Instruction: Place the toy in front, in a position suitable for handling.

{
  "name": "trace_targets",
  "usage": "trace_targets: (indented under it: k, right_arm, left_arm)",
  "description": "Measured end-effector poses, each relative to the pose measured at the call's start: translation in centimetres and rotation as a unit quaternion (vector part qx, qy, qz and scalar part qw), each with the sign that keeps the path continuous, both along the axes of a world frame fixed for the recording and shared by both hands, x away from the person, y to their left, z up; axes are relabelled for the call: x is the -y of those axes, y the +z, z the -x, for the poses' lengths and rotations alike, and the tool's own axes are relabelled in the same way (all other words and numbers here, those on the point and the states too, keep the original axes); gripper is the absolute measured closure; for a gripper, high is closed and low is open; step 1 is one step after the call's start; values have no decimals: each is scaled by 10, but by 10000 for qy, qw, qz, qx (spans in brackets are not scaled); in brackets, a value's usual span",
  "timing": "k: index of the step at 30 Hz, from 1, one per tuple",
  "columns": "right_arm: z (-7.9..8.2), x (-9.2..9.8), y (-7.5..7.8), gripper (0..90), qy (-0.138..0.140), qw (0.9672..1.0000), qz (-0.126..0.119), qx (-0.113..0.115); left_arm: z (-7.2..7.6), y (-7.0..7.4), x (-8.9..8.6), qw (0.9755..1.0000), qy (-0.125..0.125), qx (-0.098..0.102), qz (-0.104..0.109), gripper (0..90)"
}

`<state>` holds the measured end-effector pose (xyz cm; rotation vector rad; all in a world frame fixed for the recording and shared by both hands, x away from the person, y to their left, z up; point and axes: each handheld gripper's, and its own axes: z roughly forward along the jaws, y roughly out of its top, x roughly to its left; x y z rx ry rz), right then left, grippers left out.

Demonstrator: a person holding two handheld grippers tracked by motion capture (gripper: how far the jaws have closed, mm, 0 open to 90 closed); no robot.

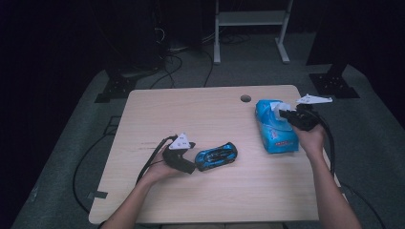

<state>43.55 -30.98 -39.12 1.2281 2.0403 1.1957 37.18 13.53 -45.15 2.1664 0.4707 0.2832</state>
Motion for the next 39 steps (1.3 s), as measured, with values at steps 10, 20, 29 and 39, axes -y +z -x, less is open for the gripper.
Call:
trace_targets:
  k: [10, 20, 29, 39]
  right_arm:
    - [26, -8, 37, 880, 229, 9985, -131, 477]
    - [63, -25, 84, 879, 682, 9871, -535, 1344]
    - [85, -71, 91, 878, 1527, 9761, -654, 1402]
    - [89, -129, 56, 874, 2341, 9656, -582, 973]
  left_arm:
    - [-1, -4, 1, 9999, -2, -22, -116, 152]
    - [-1, -6, 2, 9998, -9, -20, -199, 150]
    - [-2, -9, 2, 9996, 21, -30, -263, 139]
    - [-2, -12, 2, 9996, 22, -72, -282, 139]
